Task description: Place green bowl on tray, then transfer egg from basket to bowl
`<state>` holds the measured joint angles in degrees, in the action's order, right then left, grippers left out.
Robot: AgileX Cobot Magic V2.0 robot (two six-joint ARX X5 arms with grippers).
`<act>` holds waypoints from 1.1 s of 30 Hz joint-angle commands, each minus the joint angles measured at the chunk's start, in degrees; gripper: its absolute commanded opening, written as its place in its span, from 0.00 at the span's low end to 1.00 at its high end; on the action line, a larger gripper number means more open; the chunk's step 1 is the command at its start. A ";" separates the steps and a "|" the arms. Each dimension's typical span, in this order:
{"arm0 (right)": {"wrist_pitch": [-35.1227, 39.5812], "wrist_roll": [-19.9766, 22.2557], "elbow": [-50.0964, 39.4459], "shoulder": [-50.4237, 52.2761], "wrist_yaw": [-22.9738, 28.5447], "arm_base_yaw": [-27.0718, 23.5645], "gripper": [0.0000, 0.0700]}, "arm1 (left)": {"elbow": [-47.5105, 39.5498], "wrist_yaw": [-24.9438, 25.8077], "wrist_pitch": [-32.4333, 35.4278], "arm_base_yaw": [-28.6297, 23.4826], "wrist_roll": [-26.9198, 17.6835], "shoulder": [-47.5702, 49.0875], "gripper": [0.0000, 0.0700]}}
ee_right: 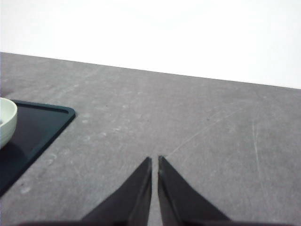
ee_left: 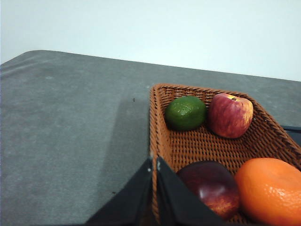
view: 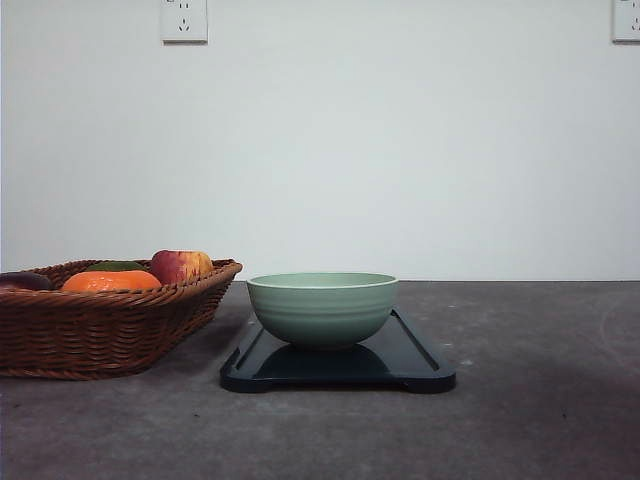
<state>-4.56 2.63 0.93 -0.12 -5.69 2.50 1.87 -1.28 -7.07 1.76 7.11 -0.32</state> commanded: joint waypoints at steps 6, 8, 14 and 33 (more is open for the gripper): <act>0.31 -0.72 -0.26 -0.09 0.15 0.00 0.02 | -1.11 -0.04 0.68 0.02 0.24 0.13 0.00; 0.35 -0.72 -0.24 -0.09 0.15 0.00 0.02 | -1.11 -0.07 0.68 0.02 0.24 0.13 0.00; 0.35 -0.72 -0.24 -0.09 0.15 0.00 0.02 | -1.11 -0.07 0.68 0.02 0.24 0.13 0.00; 0.35 -0.72 -0.24 -0.09 0.15 -0.02 0.02 | -1.11 -0.06 0.68 0.02 0.24 0.13 0.00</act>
<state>-4.67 2.55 0.93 -0.14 -5.69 2.50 1.87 -1.28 -7.07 1.76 7.11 -0.30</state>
